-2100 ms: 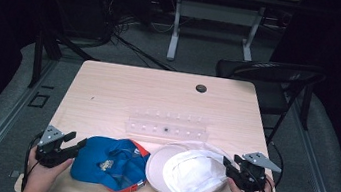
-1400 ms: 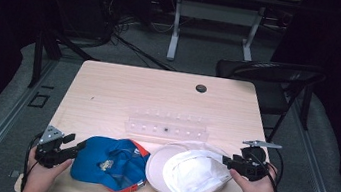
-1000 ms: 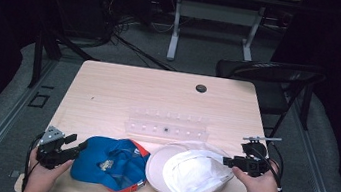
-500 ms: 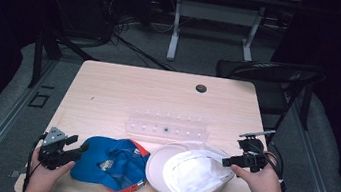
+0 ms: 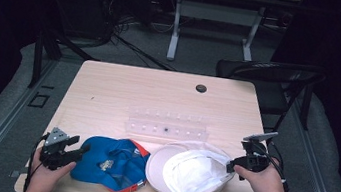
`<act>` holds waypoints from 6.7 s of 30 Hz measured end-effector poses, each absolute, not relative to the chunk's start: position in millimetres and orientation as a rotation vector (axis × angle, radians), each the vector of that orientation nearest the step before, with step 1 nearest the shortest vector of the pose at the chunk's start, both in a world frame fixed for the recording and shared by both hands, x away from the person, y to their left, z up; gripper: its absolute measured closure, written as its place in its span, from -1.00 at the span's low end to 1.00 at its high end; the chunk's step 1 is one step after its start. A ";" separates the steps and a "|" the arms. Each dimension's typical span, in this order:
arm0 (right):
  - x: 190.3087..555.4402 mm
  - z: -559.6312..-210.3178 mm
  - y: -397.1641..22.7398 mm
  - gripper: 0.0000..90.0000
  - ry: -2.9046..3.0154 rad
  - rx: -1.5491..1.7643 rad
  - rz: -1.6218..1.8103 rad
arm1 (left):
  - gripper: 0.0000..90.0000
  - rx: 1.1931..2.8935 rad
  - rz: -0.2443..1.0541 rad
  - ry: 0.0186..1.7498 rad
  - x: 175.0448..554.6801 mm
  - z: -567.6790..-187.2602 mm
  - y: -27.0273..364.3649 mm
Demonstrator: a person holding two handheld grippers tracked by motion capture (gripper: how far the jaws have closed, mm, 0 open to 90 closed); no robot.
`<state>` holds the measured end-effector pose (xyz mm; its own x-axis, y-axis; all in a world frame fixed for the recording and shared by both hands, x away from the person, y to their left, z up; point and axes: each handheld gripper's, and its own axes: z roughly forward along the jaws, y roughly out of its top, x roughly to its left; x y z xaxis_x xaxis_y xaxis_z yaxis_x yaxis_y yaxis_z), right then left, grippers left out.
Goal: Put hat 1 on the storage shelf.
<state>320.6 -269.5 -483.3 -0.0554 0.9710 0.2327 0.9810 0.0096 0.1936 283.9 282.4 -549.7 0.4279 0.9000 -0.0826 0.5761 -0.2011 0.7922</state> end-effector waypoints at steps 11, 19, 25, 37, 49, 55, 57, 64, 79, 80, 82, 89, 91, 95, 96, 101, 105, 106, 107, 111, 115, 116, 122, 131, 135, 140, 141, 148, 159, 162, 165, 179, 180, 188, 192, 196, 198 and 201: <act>312.7 -477.8 -276.0 0.21 -2.078 -2.143 -0.464 | -0.01 1.904 0.515 1.250 284.3 -550.6 281.1; 316.6 -490.6 -265.5 0.41 -2.110 -2.156 -0.385 | -0.01 1.909 0.519 1.250 284.1 -550.9 281.1; 316.9 -489.9 -258.8 0.68 -2.164 -2.143 -0.344 | -0.01 1.904 0.518 1.255 284.6 -550.8 282.9; 324.9 -486.0 -248.1 0.77 -2.309 -2.115 -0.246 | -0.01 1.907 0.520 1.259 285.3 -551.3 283.7; 338.4 -469.2 -253.9 0.78 -2.223 -2.085 -0.278 | -0.01 1.918 0.515 1.257 285.2 -551.1 283.4; 341.2 -458.2 -255.8 0.79 -2.172 -2.068 -0.329 | -0.01 1.912 0.519 1.256 285.3 -551.5 283.2; 341.6 -455.5 -256.5 0.79 -2.171 -2.058 -0.331 | -0.01 1.919 0.514 1.255 285.2 -551.1 283.4; 343.0 -437.6 -256.4 0.81 -2.102 -2.002 -0.407 | -0.01 1.925 0.531 1.256 285.3 -551.5 282.7; 343.4 -428.6 -258.3 0.82 -1.862 -1.848 -0.599 | -0.01 1.922 0.530 1.247 285.0 -551.3 283.0; 343.5 -427.9 -257.5 0.82 -1.855 -1.850 -0.609 | -0.01 1.926 0.528 1.248 284.9 -551.1 283.1; 343.9 -423.8 -257.4 0.82 -1.863 -1.814 -0.608 | -0.01 1.919 0.532 1.248 284.8 -551.6 282.9; 341.6 -407.1 -248.2 0.82 -1.835 -1.814 -0.665 | -0.01 1.917 0.532 1.249 283.9 -551.4 282.6; 340.6 -398.6 -243.9 0.82 -1.825 -1.785 -0.695 | -0.01 1.917 0.533 1.244 283.7 -551.3 282.2; 340.9 -380.4 -234.7 0.82 -1.850 -1.736 -0.711 | -0.01 1.924 0.527 1.241 283.6 -550.8 282.0; 340.2 -377.0 -230.5 0.82 -1.830 -1.761 -0.732 | -0.01 1.916 0.534 1.240 283.6 -551.0 282.0; 340.5 -360.6 -221.1 0.83 -1.835 -1.717 -0.756 | -0.01 1.915 0.536 1.242 282.8 -550.4 282.4; 341.3 -350.1 -218.5 0.83 -1.849 -1.708 -0.769 | -0.01 1.920 0.549 1.212 279.6 -547.0 278.3; 341.6 -348.1 -219.2 0.83 -1.847 -1.712 -0.777 | -0.02 1.919 0.553 1.202 278.9 -546.1 277.0; 342.2 -345.8 -220.4 0.83 -1.845 -1.713 -0.780 | -0.02 1.921 0.553 1.196 277.9 -544.9 275.7; 345.3 -336.3 -226.4 0.83 -1.822 -1.720 -0.847 | -0.04 1.913 0.550 1.166 275.1 -541.6 270.1; 349.3 -326.7 -231.1 0.83 -1.810 -1.717 -0.901 | -0.04 1.919 0.523 1.156 274.7 -540.0 265.1; 350.9 -324.9 -231.3 0.83 -1.799 -1.720 -0.918 | -0.04 1.915 0.526 1.149 274.6 -539.6 263.5; 364.4 -315.9 -226.7 0.83 -1.763 -1.690 -1.003 | -0.05 1.920 0.553 1.101 271.4 -532.5 254.4; 385.2 -305.7 -208.7 0.83 -1.702 -1.657 -1.077 | -0.04 1.909 0.559 1.036 269.6 -517.1 241.3; 392.6 -303.7 -200.3 0.82 -1.669 -1.647 -1.114 | -0.01 1.922 0.559 0.968 270.0 -505.2 228.6; 398.2 -301.9 -190.5 0.82 -1.659 -1.635 -1.138 | 0.02 1.913 0.541 0.925 273.0 -495.2 213.4; 399.7 -301.7 -188.2 0.82 -1.654 -1.626 -1.142 | 0.02 1.913 0.540 0.911 273.7 -492.8 208.4; 410.5 -300.4 -170.4 0.82 -1.607 -1.589 -1.196 | -0.05 1.950 0.539 0.788 277.8 -474.3 163.4; 421.2 -302.2 -151.4 0.82 -1.579 -1.582 -1.221 | -0.06 2.007 0.564 0.657 279.8 -468.9 105.8; 422.7 -301.6 -147.9 0.82 -1.580 -1.578 -1.223 | -0.05 2.044 0.611 0.643 281.9 -472.8 93.3; 423.4 -300.8 -146.8 0.82 -1.579 -1.579 -1.222 | -0.03 2.066 0.634 0.656 284.7 -476.6 86.6; 425.1 -300.8 -138.6 0.82 -1.578 -1.595 -1.241 | 0.69 2.121 0.672 0.750 308.9 -478.0 104.8; 425.5 -300.7 -137.8 0.82 -1.586 -1.593 -1.238 | 0.72 2.112 0.665 0.751 310.7 -477.4 107.7; 430.2 -304.2 -121.3 0.82 -1.611 -1.599 -1.224 | 0.77 2.060 0.562 0.793 331.5 -478.1 130.6; 432.4 -308.3 -112.2 0.82 -1.624 -1.602 -1.214 | 0.77 2.023 0.514 0.820 341.4 -483.0 140.3; 434.8 -313.2 -105.8 0.82 -1.651 -1.601 -1.190 | 0.77 1.997 0.477 0.828 347.7 -489.1 145.6; 436.0 -315.0 -103.9 0.82 -1.657 -1.604 -1.183 | 0.77 1.990 0.457 0.830 350.5 -490.6 146.5; 437.5 -316.6 -102.3 0.82 -1.660 -1.610 -1.180 | 0.77 1.979 0.448 0.835 353.6 -491.5 146.9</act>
<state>437.5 -102.3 -316.6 -0.1417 0.4996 0.8546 0.9713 -0.0965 0.2175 353.6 146.9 -491.5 0.7043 0.7097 -0.0174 0.3779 -0.3540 0.8555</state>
